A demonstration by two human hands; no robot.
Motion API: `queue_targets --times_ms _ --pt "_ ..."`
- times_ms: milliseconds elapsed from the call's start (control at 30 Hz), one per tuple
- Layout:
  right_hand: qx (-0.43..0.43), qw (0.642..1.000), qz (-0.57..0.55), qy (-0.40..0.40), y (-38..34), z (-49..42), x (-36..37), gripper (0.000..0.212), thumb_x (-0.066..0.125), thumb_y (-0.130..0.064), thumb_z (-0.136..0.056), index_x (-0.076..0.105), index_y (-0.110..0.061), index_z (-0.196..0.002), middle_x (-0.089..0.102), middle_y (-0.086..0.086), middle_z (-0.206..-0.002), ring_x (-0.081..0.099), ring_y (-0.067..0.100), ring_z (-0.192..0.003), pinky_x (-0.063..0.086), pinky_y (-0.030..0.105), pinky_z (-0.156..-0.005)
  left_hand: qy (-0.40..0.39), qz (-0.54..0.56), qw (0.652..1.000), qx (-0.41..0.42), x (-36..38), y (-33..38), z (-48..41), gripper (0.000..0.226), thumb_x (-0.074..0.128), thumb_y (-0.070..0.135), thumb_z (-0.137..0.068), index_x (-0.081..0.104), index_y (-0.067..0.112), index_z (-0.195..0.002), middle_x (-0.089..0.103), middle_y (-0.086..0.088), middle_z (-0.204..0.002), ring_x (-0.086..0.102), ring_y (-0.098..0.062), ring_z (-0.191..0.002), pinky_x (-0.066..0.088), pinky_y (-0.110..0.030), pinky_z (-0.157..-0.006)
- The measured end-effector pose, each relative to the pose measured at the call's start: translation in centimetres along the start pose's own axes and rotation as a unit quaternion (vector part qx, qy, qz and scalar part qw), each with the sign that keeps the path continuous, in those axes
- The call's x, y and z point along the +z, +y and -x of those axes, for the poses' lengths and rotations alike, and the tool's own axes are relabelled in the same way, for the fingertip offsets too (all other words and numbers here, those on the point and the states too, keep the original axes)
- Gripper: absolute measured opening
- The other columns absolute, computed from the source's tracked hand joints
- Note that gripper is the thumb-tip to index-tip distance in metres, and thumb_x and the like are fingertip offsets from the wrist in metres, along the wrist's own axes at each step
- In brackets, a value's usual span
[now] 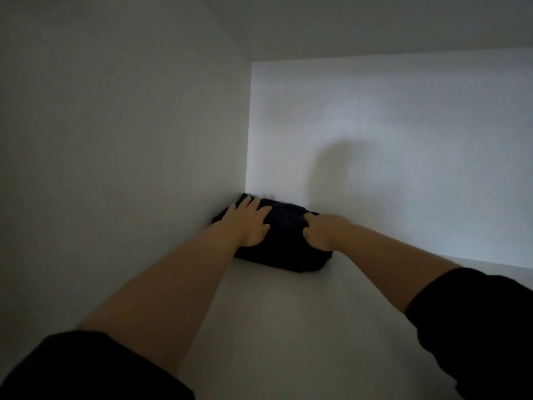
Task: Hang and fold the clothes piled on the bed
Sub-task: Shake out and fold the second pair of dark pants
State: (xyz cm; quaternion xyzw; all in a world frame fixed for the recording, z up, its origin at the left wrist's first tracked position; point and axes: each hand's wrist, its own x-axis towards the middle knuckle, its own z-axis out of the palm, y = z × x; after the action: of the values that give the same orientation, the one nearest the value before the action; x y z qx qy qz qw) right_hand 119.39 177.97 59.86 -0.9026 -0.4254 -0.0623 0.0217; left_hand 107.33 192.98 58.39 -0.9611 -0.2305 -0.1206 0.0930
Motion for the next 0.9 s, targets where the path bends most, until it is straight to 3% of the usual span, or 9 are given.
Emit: queue_targets --times_ms 133,300,433,533,767,900 --pt "-0.029 0.984 0.105 0.138 1.6 4.9 -2.4 0.044 0.027 -0.04 -0.1 0.038 -0.011 -0.132 0.052 0.012 -0.127 0.051 0.031 -0.112 0.036 0.036 -0.086 0.131 -0.037 0.99 -0.032 -2.4 2.8 3.3 0.062 0.028 0.047 -0.099 0.01 0.021 -0.152 -0.002 -0.007 -0.161 -0.003 -0.027 -0.147 0.008 -0.048 -0.117" --pt "-0.043 0.969 0.114 0.217 3.2 10.2 -4.2 0.047 0.028 -0.038 -0.1 0.037 -0.009 -0.136 0.045 0.011 -0.135 0.044 0.028 -0.121 0.033 0.042 -0.103 0.243 -0.056 0.966 -0.064 -5.2 6.7 7.2 0.066 0.027 0.05 -0.097 0.004 0.022 -0.153 -0.002 -0.008 -0.161 -0.004 -0.028 -0.147 0.008 -0.05 -0.116" --pt "-0.019 0.97 0.098 0.223 4.0 15.5 -4.5 0.054 0.028 -0.038 -0.101 0.026 -0.009 -0.146 0.023 0.013 -0.155 0.026 0.028 -0.139 0.019 0.045 -0.114 0.259 -0.027 0.964 -0.059 -6.2 10.1 11.5 0.067 0.028 0.05 -0.097 0.002 0.022 -0.153 -0.004 -0.009 -0.161 -0.005 -0.029 -0.147 0.007 -0.05 -0.116" --pt "0.0 0.97 0.077 0.23 4.3 20.5 -5.0 0.058 0.029 -0.04 -0.101 0.02 -0.01 -0.15 0.012 0.014 -0.159 0.018 0.028 -0.143 0.013 0.047 -0.117 0.261 -0.039 0.964 -0.028 -7.1 12.1 15.5 0.067 0.027 0.049 -0.098 0.0 0.022 -0.153 -0.005 -0.009 -0.161 -0.006 -0.028 -0.147 0.006 -0.05 -0.116" --pt "0.072 0.94 0.103 0.317 3.3 36.5 -5.3 0.054 0.037 -0.036 -0.098 0.03 -0.009 -0.144 0.021 0.013 -0.156 0.024 0.027 -0.14 0.017 0.046 -0.114 0.3 -0.004 0.951 0.069 -9.9 16.1 26.3 0.067 0.027 0.049 -0.098 -0.001 0.021 -0.153 -0.004 -0.009 -0.161 -0.004 -0.029 -0.147 0.005 -0.051 -0.116" --pt "0.135 0.936 0.116 0.302 1.4 46.4 -3.5 0.052 0.037 -0.036 -0.097 0.033 -0.011 -0.142 0.024 0.011 -0.155 0.025 0.027 -0.139 0.019 0.047 -0.113 0.297 0.066 0.944 0.127 -9.4 19.0 34.0 0.067 0.028 0.05 -0.098 0.002 0.023 -0.153 -0.001 -0.008 -0.161 -0.001 -0.028 -0.147 0.005 -0.053 -0.116"
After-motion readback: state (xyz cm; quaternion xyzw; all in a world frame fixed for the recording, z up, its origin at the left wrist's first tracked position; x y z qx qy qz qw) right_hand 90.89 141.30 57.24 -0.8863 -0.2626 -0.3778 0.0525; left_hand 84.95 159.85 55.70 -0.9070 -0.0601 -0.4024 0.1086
